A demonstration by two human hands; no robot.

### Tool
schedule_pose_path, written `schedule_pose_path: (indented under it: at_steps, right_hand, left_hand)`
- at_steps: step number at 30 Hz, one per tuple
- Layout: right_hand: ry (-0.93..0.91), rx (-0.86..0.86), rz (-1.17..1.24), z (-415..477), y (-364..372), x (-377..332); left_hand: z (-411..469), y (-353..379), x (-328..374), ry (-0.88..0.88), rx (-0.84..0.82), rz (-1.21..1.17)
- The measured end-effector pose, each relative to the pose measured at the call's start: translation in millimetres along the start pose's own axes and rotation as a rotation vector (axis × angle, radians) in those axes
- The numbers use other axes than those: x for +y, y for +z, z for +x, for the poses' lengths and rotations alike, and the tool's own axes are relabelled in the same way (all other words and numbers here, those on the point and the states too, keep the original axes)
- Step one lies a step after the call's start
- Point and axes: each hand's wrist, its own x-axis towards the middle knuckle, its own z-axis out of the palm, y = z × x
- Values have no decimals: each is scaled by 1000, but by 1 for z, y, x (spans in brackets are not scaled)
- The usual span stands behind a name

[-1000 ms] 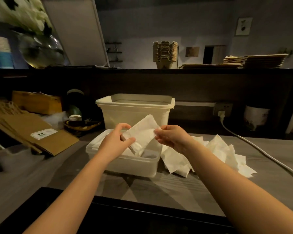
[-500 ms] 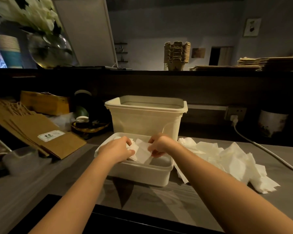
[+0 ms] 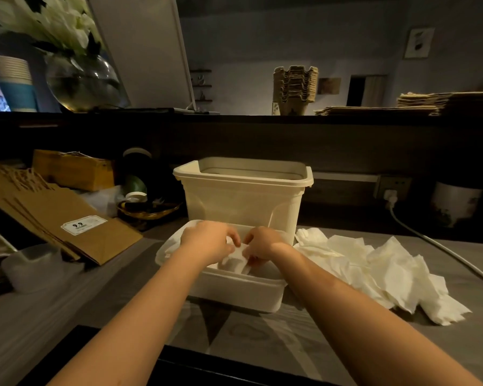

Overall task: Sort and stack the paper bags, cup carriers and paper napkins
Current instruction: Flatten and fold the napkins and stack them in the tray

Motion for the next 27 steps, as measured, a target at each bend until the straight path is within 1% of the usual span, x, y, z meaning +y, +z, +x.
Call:
schedule_pose_path:
  at_steps: [2, 4, 6, 8, 11, 15, 18, 21, 24, 27]
  right_hand:
    - [5, -17, 13, -1, 0, -3]
    - [-1, -6, -39, -2, -2, -5]
    - [-17, 13, -110, -3, -6, -7]
    - [-48, 8, -153, -4, -9, -7]
    - [-89, -3, -280, -7, -11, -3]
    - [-152, 55, -416, -13, -11, 2]
    - [-201, 106, -432, -23, -14, 8]
    - [-267, 192, -407, -32, -15, 20]
    - [-326, 264, -380, -41, -16, 29]
    - [-341, 318, -393, -44, -16, 34]
  left_hand:
    - [10, 6, 2, -3, -156, 75]
    - [19, 12, 4, -30, -270, 153]
    - [25, 14, 6, -74, -353, 130]
    - [28, 15, 8, -98, -391, 107]
    - [30, 17, 12, -119, -366, 129]
    - [29, 20, 21, -129, -207, 139]
    - [25, 26, 27, -145, -222, 139]
    - [25, 33, 29, -101, -253, 171]
    - [25, 31, 31, -74, -223, 98]
    - [24, 29, 29, -9, -238, 43]
